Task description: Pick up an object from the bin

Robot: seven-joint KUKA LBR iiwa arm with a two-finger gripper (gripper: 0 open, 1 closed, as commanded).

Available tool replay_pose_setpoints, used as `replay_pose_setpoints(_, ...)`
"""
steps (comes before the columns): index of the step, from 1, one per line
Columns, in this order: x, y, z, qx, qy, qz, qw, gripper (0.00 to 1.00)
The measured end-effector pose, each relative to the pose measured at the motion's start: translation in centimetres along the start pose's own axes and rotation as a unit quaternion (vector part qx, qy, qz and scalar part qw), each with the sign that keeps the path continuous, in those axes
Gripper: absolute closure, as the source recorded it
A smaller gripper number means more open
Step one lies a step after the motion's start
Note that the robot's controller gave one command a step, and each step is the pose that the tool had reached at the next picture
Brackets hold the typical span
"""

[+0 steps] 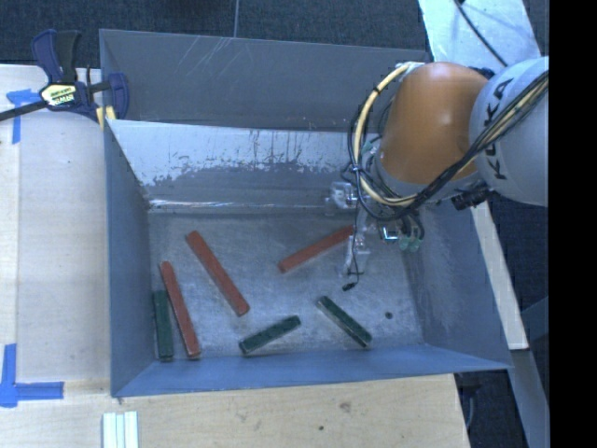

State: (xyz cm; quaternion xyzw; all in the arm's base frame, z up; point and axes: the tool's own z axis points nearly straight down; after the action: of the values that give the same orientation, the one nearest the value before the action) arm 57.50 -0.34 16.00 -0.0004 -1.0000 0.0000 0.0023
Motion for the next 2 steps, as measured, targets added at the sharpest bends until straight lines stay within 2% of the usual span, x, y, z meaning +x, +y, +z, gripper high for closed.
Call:
replay_pose_setpoints(1, -3.47, 1.45, 9.27, 0.0, -0.001, -0.095, 0.9954, 0.0)
replay_pose_setpoints(2, -3.68, 1.43, 8.79, 0.0, -0.0048, -0.094, 0.9955, 1.0)
